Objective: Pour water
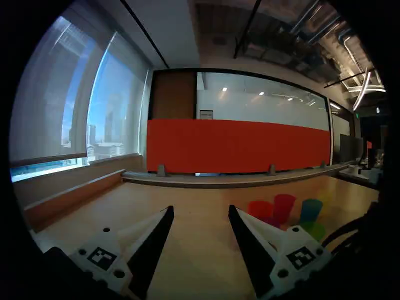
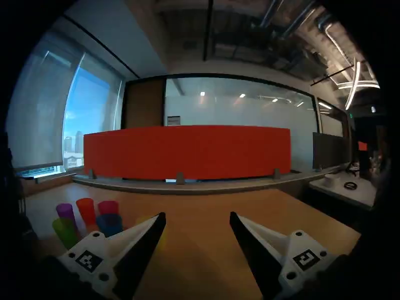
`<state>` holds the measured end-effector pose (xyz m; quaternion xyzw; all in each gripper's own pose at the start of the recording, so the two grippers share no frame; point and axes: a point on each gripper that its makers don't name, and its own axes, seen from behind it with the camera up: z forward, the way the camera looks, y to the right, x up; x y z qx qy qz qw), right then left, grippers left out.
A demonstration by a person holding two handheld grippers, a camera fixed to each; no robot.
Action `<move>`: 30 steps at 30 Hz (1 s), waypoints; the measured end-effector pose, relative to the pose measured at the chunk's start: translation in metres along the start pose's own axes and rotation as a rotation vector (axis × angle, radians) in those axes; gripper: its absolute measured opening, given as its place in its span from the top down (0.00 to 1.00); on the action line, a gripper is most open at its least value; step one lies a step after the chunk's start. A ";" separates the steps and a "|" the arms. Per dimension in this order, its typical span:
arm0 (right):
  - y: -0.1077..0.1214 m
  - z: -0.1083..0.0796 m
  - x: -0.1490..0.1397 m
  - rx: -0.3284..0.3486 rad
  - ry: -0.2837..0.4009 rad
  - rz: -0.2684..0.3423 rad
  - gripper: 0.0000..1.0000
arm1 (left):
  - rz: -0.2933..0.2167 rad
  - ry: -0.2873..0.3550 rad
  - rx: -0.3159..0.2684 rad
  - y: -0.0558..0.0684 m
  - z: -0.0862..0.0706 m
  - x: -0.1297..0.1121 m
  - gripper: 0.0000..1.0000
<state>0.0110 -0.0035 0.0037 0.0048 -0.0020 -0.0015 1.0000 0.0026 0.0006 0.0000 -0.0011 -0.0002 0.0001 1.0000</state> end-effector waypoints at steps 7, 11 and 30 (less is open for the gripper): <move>-0.005 0.003 0.027 0.032 -0.015 -0.005 0.01 | 0.023 -0.008 -0.031 0.007 0.001 0.025 0.20; -0.006 0.005 0.043 0.045 -0.020 -0.003 0.01 | 0.045 -0.017 -0.050 0.012 0.002 0.040 0.20; -0.002 0.016 0.103 0.092 -0.038 0.017 0.01 | 0.020 -0.015 -0.144 0.022 0.013 0.112 0.20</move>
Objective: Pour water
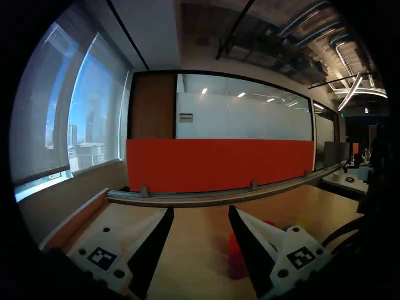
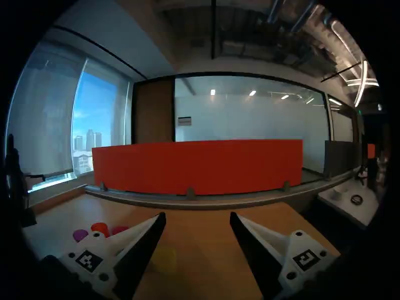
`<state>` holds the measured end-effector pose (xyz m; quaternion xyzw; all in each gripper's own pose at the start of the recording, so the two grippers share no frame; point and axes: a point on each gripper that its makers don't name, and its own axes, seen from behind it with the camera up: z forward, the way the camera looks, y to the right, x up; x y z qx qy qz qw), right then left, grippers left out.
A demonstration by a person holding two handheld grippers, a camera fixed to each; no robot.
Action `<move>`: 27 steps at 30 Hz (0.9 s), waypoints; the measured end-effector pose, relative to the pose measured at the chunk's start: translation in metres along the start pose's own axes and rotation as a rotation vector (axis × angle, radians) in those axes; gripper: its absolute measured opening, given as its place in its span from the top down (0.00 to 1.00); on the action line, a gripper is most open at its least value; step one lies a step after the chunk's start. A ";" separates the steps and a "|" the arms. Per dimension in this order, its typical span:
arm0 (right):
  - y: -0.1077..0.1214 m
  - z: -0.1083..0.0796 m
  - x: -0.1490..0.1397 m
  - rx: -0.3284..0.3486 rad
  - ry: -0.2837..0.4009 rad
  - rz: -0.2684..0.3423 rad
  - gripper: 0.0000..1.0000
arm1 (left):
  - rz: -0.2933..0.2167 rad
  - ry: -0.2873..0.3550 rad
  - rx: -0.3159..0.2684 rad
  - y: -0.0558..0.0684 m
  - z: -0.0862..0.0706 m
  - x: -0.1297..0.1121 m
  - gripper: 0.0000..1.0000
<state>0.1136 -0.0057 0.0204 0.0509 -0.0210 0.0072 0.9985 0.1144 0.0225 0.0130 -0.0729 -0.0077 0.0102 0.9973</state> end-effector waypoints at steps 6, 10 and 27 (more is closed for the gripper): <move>-0.005 -0.001 0.004 0.025 -0.008 -0.001 0.01 | 0.001 -0.009 -0.036 0.008 0.002 0.007 0.20; -0.008 -0.001 0.002 0.046 -0.018 -0.003 0.01 | -0.008 -0.015 -0.067 0.014 0.004 0.008 0.20; -0.066 -0.011 0.019 0.325 -0.041 -0.028 0.01 | 0.012 0.000 -0.331 0.063 -0.007 0.027 0.20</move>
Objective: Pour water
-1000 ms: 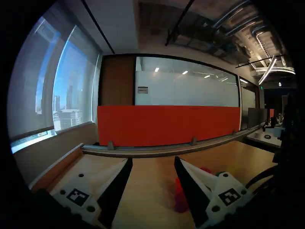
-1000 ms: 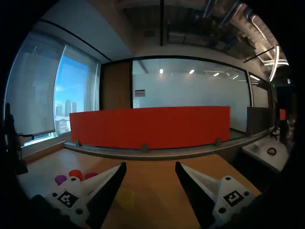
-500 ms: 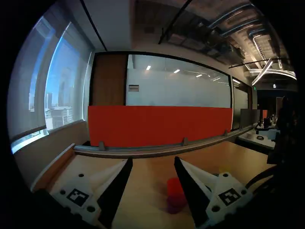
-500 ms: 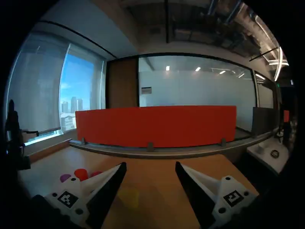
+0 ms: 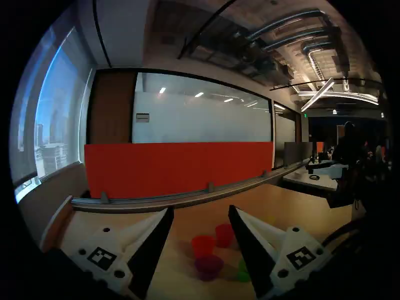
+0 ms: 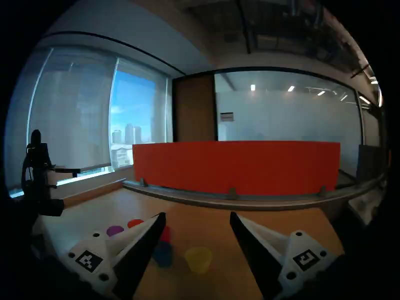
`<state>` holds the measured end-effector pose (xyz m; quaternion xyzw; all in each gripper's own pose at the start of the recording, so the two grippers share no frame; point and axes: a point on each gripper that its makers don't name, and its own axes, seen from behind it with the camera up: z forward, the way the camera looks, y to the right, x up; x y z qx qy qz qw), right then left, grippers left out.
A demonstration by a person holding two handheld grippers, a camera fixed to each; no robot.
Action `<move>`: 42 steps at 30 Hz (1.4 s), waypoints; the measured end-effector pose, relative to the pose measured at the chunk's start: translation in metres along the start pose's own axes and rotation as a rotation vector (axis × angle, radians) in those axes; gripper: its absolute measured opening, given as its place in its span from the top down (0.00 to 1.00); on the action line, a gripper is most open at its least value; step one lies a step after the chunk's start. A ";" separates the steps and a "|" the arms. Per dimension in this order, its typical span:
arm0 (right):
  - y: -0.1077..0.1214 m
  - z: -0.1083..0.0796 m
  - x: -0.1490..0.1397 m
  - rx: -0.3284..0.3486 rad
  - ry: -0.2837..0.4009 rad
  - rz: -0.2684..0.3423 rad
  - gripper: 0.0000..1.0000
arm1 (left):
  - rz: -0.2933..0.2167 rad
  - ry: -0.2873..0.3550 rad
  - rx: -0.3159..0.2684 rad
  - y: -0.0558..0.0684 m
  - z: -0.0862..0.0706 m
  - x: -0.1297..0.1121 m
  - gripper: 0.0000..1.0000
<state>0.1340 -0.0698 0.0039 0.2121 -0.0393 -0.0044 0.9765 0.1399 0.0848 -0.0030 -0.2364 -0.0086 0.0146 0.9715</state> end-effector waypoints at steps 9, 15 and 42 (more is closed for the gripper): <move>-0.034 0.001 0.002 0.144 -0.014 -0.011 0.01 | 0.017 0.013 -0.089 0.020 -0.002 0.005 0.20; -0.039 0.001 0.000 0.164 -0.020 -0.020 0.01 | 0.011 0.009 -0.127 0.028 -0.005 0.004 0.20; -0.052 -0.010 -0.028 0.247 -0.209 -0.118 0.01 | 0.077 -0.157 -0.290 0.064 -0.012 -0.040 0.20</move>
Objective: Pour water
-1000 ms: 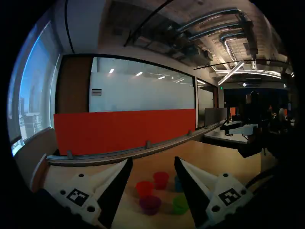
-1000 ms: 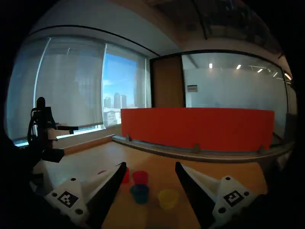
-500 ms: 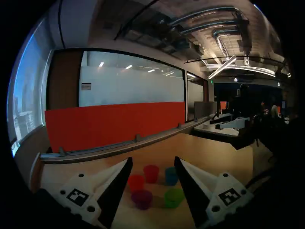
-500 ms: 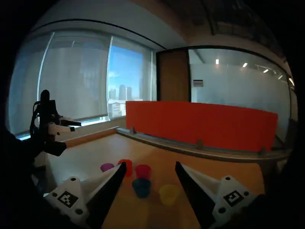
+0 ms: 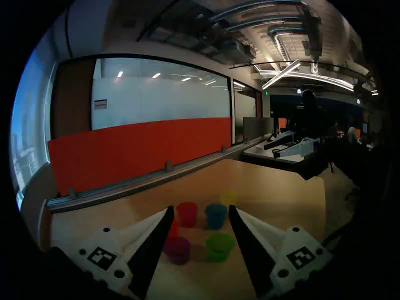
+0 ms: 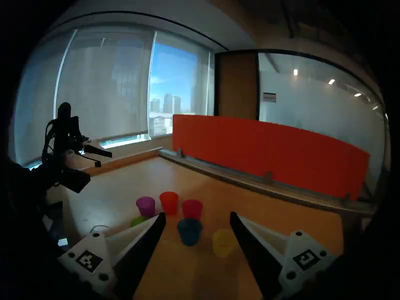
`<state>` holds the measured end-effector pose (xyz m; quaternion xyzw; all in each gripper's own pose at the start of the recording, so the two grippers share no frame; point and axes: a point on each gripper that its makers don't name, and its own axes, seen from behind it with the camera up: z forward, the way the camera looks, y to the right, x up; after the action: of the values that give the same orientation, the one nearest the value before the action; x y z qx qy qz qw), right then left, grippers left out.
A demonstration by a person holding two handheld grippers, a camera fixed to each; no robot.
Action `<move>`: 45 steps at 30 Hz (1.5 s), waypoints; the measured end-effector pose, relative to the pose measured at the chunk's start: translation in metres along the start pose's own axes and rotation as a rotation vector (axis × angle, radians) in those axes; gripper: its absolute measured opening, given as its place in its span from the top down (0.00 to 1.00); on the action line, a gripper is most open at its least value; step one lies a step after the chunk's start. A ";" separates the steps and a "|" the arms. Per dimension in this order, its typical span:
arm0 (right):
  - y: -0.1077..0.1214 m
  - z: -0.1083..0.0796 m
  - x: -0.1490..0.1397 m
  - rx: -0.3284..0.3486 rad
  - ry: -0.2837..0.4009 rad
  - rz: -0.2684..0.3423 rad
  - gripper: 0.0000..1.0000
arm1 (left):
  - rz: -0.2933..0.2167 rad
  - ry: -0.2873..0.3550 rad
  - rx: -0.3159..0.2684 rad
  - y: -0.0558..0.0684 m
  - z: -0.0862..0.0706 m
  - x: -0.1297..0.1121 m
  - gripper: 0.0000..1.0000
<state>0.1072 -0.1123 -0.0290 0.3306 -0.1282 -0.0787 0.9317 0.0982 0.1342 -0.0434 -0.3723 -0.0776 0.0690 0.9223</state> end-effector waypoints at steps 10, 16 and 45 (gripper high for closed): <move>0.000 0.003 -0.014 0.008 -0.045 -0.011 0.01 | 0.000 -0.029 -0.026 0.008 0.010 -0.018 0.20; 0.000 0.004 -0.021 0.008 -0.059 -0.014 0.01 | -0.010 -0.047 -0.039 0.008 0.013 -0.028 0.20; 0.002 0.033 -0.053 0.017 -0.107 0.000 0.01 | 0.026 -0.166 -0.106 0.030 0.039 -0.098 0.20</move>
<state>0.0467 -0.1178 -0.0132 0.3341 -0.1784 -0.0952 0.9206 -0.0070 0.1642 -0.0454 -0.4146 -0.1526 0.1075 0.8907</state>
